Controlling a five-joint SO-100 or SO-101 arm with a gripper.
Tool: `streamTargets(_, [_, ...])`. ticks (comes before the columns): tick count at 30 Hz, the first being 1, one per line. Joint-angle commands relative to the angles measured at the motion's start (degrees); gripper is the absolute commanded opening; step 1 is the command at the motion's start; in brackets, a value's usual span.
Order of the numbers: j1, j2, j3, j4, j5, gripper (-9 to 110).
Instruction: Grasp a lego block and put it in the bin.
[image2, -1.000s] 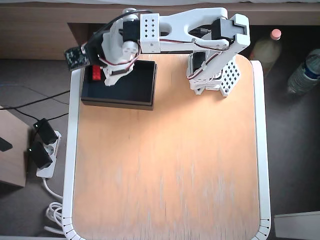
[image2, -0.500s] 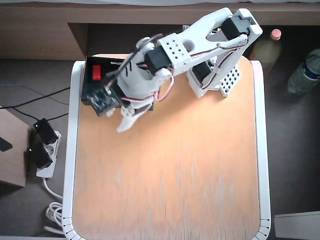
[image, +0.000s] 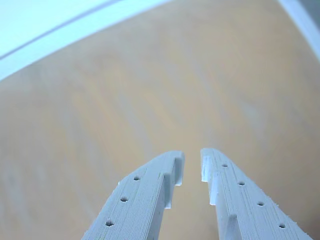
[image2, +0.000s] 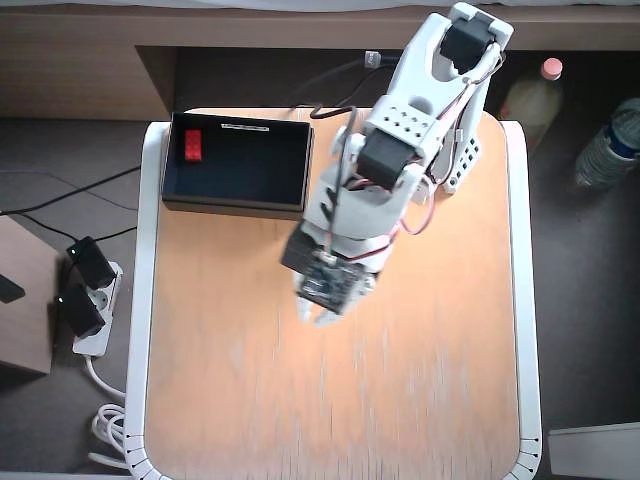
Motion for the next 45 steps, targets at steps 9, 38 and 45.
streamTargets(9, [-17.2,21.4,21.4,-3.7,1.0,0])
streamTargets(38, [-20.7,61.2,73.1,-12.7,3.6,0])
streamTargets(45, [-20.3,61.3,75.8,-7.4,1.1,0])
